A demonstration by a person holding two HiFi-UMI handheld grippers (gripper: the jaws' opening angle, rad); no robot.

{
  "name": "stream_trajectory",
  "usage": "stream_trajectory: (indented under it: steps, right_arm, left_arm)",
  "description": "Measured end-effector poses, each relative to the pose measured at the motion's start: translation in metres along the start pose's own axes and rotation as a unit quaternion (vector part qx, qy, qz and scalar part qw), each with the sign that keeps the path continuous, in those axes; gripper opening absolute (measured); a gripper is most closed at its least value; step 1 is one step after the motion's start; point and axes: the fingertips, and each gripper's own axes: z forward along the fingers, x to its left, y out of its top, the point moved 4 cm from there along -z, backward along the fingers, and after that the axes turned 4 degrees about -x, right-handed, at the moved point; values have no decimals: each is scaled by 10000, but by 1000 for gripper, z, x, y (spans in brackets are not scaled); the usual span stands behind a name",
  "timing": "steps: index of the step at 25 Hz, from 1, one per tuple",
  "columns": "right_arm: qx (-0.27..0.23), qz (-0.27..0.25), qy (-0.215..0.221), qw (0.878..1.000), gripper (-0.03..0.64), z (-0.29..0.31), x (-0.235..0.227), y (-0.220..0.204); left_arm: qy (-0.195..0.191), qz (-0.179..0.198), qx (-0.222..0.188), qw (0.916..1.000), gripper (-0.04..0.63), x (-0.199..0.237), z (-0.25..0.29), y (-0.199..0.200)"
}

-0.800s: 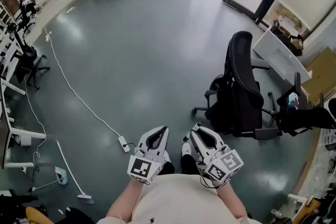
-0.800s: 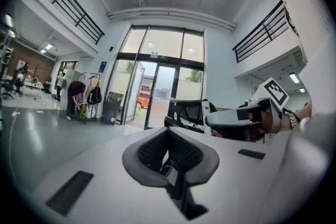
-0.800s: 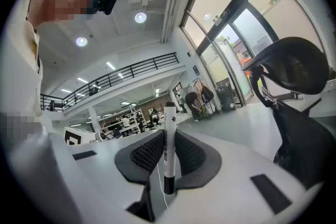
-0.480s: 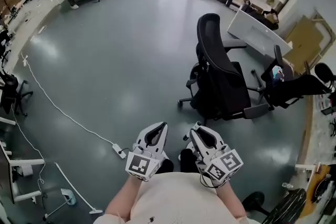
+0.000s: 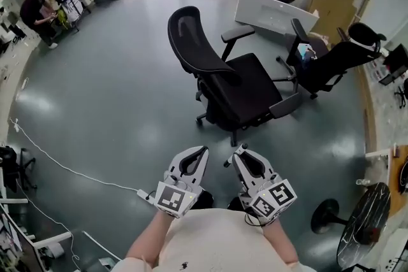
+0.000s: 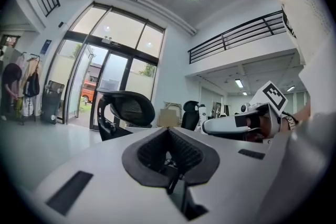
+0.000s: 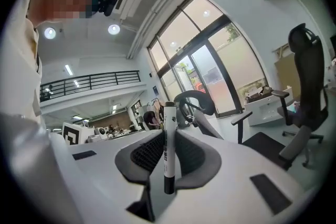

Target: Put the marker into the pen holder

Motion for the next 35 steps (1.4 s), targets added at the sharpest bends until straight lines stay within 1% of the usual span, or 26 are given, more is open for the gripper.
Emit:
stream_trajectory:
  steps: [4,7,10,12,13,15,16,18,19,21,22,24,26,28,31,35]
  right_arm:
    - [-161,95,-261,9995,82,-47,-36,9]
    - [-279,218,-454,9983,81,-90,-69,16]
    - [-368,247,-575,9974,81,-136,-99,22]
    - [-406,205,-634,9970,81,-167,-116,26]
    - [-427,177,-679,9966,82,-182,-125,29]
    - [-481,110,-828,9953,81,-215,-142,37]
    - [-518,79,-934,9943,81,-233,-150,41]
    - [-628,35,-1202,9908,81,-269,-167,49]
    - [-696,19,-1367,9882,81,-288,-175,53]
    - [-838,-18,-1754,9809,81,-326,-189,58]
    - [-912,-42,-1974,9761,81,-345,-195,60]
    - [-1072,-76,-2441,9638,81,-381,-206,61]
    - [-1220,-65,-2918,9487,81,-412,-216,60]
    - [-1350,-16,-3389,9311,82,-440,-224,58]
    - [-1507,38,-4011,9035,81,-474,-233,58]
    - [-1691,140,-4731,8645,81,-513,-245,62]
  left_arm:
    - [-314,74,87,9994,9,-49,38,-9]
    - [-503,132,127,9986,9,-98,65,-18]
    - [-662,102,136,9977,10,-151,88,-29]
    - [-776,107,227,9967,9,-184,101,-38]
    - [-864,160,340,9956,9,-200,108,-44]
    - [-1096,275,569,9920,9,-233,121,-56]
    - [-1225,279,599,9903,9,-251,130,-59]
    - [-1528,228,620,9861,9,-289,146,-65]
    - [-1715,223,667,9827,9,-307,154,-69]
    - [-2122,149,576,9754,9,-346,173,-71]
    - [-2358,146,571,9700,9,-364,181,-74]
    - [-2875,240,753,9545,9,-395,195,-85]
    - [-3321,199,847,9392,9,-424,211,-94]
    - [-3721,95,878,9240,9,-451,226,-101]
    - [-4323,79,977,8964,9,-489,250,-111]
    - [-5020,-148,952,8595,9,-542,276,-115]
